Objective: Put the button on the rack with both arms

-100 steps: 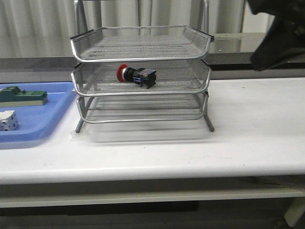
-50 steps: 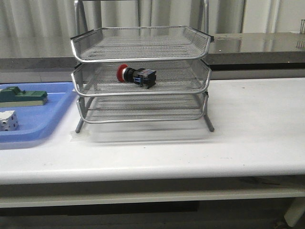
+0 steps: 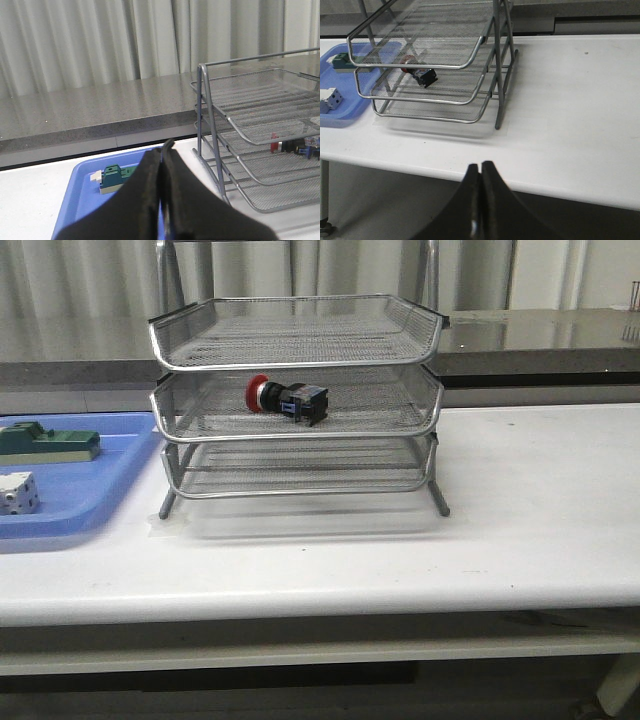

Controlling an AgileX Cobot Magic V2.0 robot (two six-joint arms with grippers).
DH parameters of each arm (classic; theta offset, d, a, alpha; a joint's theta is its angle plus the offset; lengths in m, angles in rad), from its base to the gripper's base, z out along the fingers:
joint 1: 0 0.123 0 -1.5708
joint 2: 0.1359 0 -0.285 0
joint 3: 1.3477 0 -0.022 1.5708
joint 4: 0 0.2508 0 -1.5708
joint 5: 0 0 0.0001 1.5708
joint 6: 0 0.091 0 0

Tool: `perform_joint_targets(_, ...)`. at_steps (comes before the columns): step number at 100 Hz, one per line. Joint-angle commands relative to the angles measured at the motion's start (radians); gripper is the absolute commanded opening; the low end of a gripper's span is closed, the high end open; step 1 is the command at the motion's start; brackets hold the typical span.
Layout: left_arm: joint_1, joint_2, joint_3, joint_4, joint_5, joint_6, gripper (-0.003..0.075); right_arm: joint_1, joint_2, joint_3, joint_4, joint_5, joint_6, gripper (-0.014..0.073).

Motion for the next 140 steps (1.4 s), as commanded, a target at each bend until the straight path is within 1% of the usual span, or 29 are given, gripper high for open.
perform_joint_targets(1, 0.002, 0.011, -0.028, -0.01, -0.079, -0.013, -0.0021, -0.006, 0.004, -0.022, 0.006, -0.061, -0.008, -0.006)
perform_joint_targets(32, 0.002, 0.011, -0.028, -0.01, -0.079, -0.013, -0.0021, -0.006, 0.004, -0.022, 0.006, -0.073, -0.008, -0.006)
perform_joint_targets(57, 0.002, 0.011, -0.028, -0.01, -0.079, -0.013, -0.0021, -0.004, 0.001, -0.019, -0.002, -0.149, -0.008, -0.006)
perform_joint_targets(67, 0.002, 0.011, -0.028, -0.01, -0.079, -0.013, -0.0021, -0.004, -0.027, 0.002, -0.043, -0.193, -0.005, -0.006)
perform_joint_targets(77, 0.002, 0.011, -0.028, -0.01, -0.079, -0.013, -0.0021, -0.004, -0.08, 0.058, -0.114, -0.243, 0.042, -0.006)
perform_joint_targets(85, 0.002, 0.011, -0.028, -0.01, -0.079, -0.013, -0.0021, -0.004, -0.137, 0.112, -0.19, -0.284, 0.136, -0.006)
perform_joint_targets(97, 0.002, 0.011, -0.028, -0.01, -0.079, -0.013, -0.0021, -0.004, -0.219, 0.204, -0.341, -0.356, 0.283, -0.006)
perform_joint_targets(104, 0.002, 0.011, -0.028, -0.01, -0.079, -0.013, -0.0021, -0.004, -0.267, 0.259, -0.399, -0.391, 0.333, -0.006)
perform_joint_targets(111, 0.002, 0.011, -0.028, -0.01, -0.079, -0.013, -0.0021, -0.004, -0.312, 0.31, -0.416, -0.411, 0.345, -0.006)
perform_joint_targets(128, 0.002, 0.011, -0.028, -0.01, -0.079, -0.013, -0.0021, -0.004, -0.407, 0.42, -0.416, -0.437, 0.345, -0.006)
perform_joint_targets(140, 0.002, 0.011, -0.028, -0.01, -0.079, -0.013, -0.0021, -0.004, -0.459, 0.498, -0.42, -0.48, 0.345, -0.006)
